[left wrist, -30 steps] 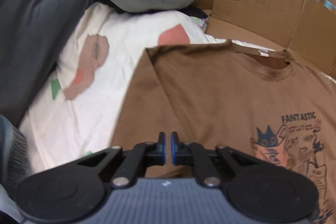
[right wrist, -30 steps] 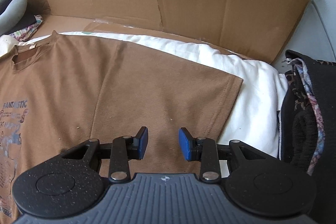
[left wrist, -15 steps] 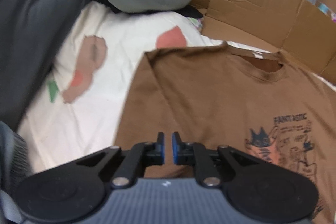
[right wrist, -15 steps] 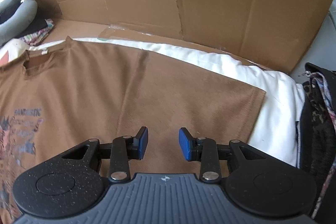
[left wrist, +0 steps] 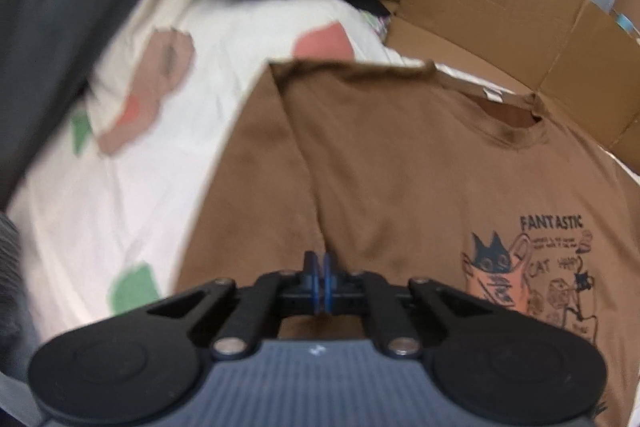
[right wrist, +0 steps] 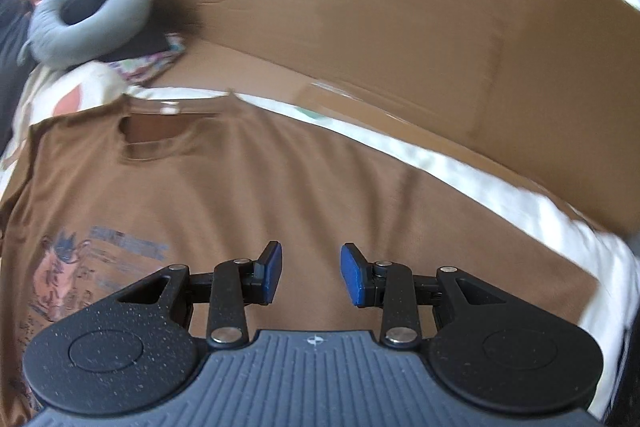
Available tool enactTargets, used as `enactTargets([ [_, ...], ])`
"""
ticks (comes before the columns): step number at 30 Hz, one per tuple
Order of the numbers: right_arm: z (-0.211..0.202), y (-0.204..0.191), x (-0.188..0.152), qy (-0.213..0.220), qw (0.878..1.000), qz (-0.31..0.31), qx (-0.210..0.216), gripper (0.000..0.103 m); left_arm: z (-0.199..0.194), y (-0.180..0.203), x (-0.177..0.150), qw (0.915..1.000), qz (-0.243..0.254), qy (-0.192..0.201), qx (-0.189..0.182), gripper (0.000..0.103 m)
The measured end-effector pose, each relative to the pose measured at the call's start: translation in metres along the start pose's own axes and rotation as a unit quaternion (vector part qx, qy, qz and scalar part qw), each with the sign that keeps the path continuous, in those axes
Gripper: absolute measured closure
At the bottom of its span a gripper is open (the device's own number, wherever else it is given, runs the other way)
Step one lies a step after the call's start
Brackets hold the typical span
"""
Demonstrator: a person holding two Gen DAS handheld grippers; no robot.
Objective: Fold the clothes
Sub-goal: 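Grasp the brown T-shirt hem with the left tool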
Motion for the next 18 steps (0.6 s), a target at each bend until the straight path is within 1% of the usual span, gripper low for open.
enactTargets([
  [2, 0.004, -0.015, 0.009, -0.003, 1.0, -0.025, 0.012, 0.063, -0.008, -0.01, 0.008, 1.0, 0.003, 0.004, 0.008, 0.1],
  [8, 0.013, -0.055, 0.032, 0.0, 0.996, -0.08, 0.043, 0.063, -0.028, -0.043, 0.037, 0.9975, 0.031, 0.019, 0.061, 0.1],
  [12, 0.017, -0.077, 0.043, 0.002, 0.992, -0.111, 0.061, 0.063, -0.026, -0.065, 0.049, 0.9939, 0.055, 0.013, 0.094, 0.1],
  [18, 0.022, -0.106, 0.054, -0.002, 0.987, -0.135, 0.09, 0.063, -0.019, -0.1, 0.056, 0.9901, 0.053, 0.003, 0.13, 0.1],
])
Point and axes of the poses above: each gripper's, at about its wrist camera, not at the fingertips, and z roughly the way its jaws point, y to its right, x to its top, the point moved 1 cm from there along z, roughly the way its jaws point, and after that the axes turned 6 degrees about -y, right-handed, at the moved point
